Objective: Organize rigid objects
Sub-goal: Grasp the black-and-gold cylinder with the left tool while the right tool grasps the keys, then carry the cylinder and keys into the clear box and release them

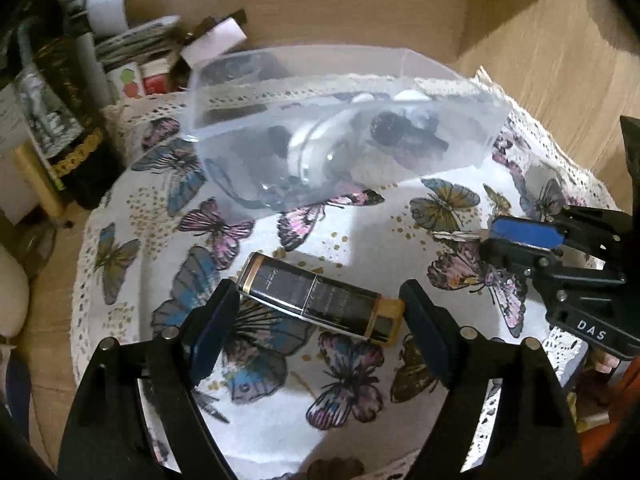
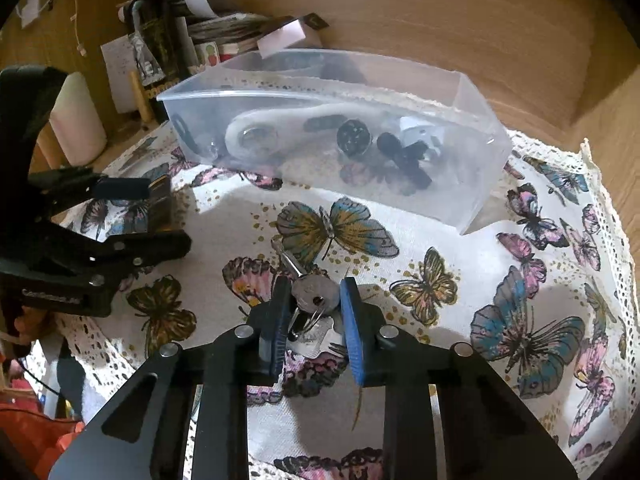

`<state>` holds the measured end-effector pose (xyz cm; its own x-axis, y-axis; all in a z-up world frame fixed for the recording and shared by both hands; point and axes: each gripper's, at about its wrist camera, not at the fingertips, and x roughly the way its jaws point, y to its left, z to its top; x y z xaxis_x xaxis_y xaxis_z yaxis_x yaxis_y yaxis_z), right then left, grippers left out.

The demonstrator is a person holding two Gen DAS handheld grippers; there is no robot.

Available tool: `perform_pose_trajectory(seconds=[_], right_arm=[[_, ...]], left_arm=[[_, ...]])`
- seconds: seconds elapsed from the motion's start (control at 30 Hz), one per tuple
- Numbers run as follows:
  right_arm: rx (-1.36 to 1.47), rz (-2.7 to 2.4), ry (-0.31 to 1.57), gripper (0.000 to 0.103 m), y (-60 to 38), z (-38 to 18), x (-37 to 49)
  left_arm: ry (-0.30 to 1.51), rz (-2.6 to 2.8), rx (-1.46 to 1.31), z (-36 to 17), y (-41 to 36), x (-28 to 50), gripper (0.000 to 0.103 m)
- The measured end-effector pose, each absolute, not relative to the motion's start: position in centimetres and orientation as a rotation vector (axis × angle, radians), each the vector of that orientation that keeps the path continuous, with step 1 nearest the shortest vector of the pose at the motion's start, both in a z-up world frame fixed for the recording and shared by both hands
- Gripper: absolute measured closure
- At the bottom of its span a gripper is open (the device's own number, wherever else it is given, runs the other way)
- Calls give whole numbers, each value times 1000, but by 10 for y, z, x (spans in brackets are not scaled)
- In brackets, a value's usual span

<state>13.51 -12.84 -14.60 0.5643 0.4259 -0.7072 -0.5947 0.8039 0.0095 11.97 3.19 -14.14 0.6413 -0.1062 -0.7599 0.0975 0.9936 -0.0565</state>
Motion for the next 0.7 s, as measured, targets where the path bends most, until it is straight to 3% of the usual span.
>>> perform_pose_trajectory(seconds=[0.7], right_arm=[[-143,528,445,81,-151,-46,138]], left_arm=[[573,-64,-47,-51,45,119,21]])
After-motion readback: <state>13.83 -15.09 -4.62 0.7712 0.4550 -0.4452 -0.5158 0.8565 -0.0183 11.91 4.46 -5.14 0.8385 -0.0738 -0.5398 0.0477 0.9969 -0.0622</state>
